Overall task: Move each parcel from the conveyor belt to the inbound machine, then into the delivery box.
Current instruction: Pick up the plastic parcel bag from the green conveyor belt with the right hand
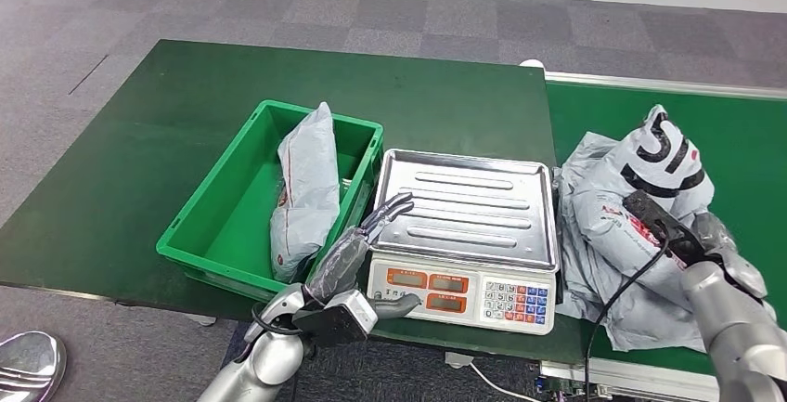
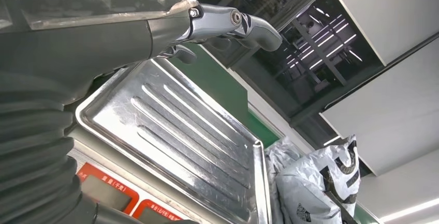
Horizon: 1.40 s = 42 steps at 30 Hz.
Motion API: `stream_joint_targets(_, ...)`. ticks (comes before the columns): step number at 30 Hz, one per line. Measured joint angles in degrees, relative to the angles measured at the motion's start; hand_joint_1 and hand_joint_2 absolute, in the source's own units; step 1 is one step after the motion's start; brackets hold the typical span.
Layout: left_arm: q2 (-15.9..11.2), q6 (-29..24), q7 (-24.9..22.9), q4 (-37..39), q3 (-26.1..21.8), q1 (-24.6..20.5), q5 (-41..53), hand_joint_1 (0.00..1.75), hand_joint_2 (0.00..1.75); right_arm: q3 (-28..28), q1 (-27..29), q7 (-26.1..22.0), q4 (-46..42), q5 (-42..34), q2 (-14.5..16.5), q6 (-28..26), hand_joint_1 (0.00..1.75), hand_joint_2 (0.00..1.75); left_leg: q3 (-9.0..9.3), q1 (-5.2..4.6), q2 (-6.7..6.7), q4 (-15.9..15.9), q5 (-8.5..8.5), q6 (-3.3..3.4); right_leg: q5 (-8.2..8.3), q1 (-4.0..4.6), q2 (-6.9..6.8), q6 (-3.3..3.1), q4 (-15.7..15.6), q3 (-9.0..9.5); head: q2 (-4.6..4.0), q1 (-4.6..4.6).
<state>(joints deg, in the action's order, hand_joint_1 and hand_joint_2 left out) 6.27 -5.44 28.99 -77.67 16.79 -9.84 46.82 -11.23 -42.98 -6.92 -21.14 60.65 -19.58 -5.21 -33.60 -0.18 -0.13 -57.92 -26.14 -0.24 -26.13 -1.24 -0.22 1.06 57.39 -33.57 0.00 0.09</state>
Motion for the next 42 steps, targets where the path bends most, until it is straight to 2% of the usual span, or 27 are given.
stream_joint_targets(6,0.01,-0.10,-0.34,-0.52,0.00,0.63,0.00,0.00,1.75,1.44,1.13,3.27,-2.12,3.02,-0.22,-11.71,1.75,1.75,-0.03,-0.02,-0.02,-0.02,0.00,0.02,0.01,-0.03,-0.03,0.01,0.00,0.00,0.00,0.00)
stream_joint_targets(9,0.02,-0.17,-0.54,-0.75,0.00,0.86,0.00,0.00,1.75,1.70,2.13,2.55,-4.75,3.90,-0.28,-19.38,1.75,1.75,-0.06,-0.03,-0.02,-0.03,0.00,0.02,0.01,-0.04,-0.04,0.01,0.00,-0.01,0.00,0.01)
stream_joint_targets(11,0.02,-0.26,-0.55,-0.79,0.00,0.91,0.01,0.00,1.75,1.76,3.36,0.96,-8.94,4.26,-0.22,-25.71,1.75,1.75,-0.08,-0.03,-0.03,-0.03,0.00,0.02,0.01,-0.04,-0.04,0.01,0.01,-0.03,0.00,0.02)
stream_joint_targets(13,0.03,-0.43,-0.54,-0.77,0.00,0.91,0.03,0.00,1.75,1.79,4.61,0.22,-14.45,4.64,-0.07,-29.10,1.75,1.75,-0.09,-0.03,-0.02,-0.02,0.00,0.02,0.01,-0.03,-0.03,0.01,0.01,-0.05,0.00,0.01)
stream_joint_targets(19,0.20,-0.76,-0.44,-0.56,0.02,0.86,0.07,0.00,1.75,2.32,7.09,-0.01,-26.84,6.01,0.33,-31.02,1.75,1.75,-0.12,-0.03,-0.06,-0.02,0.01,0.02,0.01,-0.03,-0.08,0.01,0.01,-0.07,0.00,0.00)
stream_joint_targets(25,0.22,-1.32,-0.16,-0.28,0.04,0.83,0.09,0.00,1.75,3.57,5.87,-0.96,-34.76,5.00,0.36,-29.65,1.75,1.75,-0.15,-0.04,-0.05,-0.02,0.02,0.04,0.01,-0.05,-0.08,0.01,0.01,-0.06,0.00,0.01)
stream_joint_targets(33,0.23,-1.92,-0.16,-0.25,0.04,0.83,0.08,0.00,1.75,7.75,-0.40,-2.03,-32.84,3.75,0.89,-27.16,1.75,1.75,-0.18,-0.04,-0.10,-0.03,0.05,0.08,0.03,-0.05,-0.13,0.03,0.02,-0.08,0.00,0.00)
stream_joint_targets(42,0.11,-2.78,-0.55,-0.19,0.04,0.96,0.04,0.00,1.75,11.29,-4.36,-1.03,-27.62,1.75,2.16,-30.38,1.75,1.75,-0.22,-0.04,-0.22,-0.03,0.07,0.08,0.02,-0.04,-0.25,0.03,0.02,-0.09,0.00,0.00)
